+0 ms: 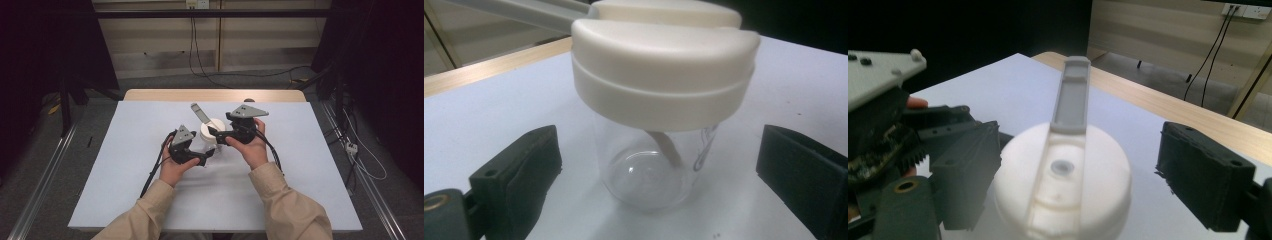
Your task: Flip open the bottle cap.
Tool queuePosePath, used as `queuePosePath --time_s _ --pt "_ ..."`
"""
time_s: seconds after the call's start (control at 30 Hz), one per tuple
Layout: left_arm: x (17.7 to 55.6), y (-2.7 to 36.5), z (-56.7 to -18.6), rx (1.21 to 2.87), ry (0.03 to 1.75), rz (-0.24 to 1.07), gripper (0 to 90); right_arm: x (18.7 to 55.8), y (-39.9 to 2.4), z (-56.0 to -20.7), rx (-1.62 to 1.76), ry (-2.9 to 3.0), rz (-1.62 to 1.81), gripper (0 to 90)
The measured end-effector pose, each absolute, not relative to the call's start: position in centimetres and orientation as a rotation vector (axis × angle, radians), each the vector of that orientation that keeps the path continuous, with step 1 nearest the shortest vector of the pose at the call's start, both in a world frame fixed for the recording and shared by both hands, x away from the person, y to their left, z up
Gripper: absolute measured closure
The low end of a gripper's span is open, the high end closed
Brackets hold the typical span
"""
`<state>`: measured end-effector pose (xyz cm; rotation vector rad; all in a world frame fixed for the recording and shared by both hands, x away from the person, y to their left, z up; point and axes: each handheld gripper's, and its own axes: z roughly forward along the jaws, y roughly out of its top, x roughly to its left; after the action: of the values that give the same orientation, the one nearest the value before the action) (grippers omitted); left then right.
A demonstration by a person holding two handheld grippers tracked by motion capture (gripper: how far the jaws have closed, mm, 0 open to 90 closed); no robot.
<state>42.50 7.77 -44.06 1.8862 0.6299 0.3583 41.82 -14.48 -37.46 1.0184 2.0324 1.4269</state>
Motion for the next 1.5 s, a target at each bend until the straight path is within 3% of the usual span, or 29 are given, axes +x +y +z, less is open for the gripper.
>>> queuePosePath --time_s 0.47,0.83,1.5 --pt "41.0 11.0 -43.3 1.897 0.610 0.319 4.1 38.4 -17.7 -39.9 1.038 2.044 1.432 10.0" --pt "39.9 13.5 -43.4 1.915 0.606 0.302 4.4 35.7 -20.1 -42.5 1.097 2.033 1.422 9.1" --pt "38.0 18.1 -43.9 1.957 0.629 0.296 4.7 32.5 -23.0 -43.8 1.123 2.011 1.394 8.4"
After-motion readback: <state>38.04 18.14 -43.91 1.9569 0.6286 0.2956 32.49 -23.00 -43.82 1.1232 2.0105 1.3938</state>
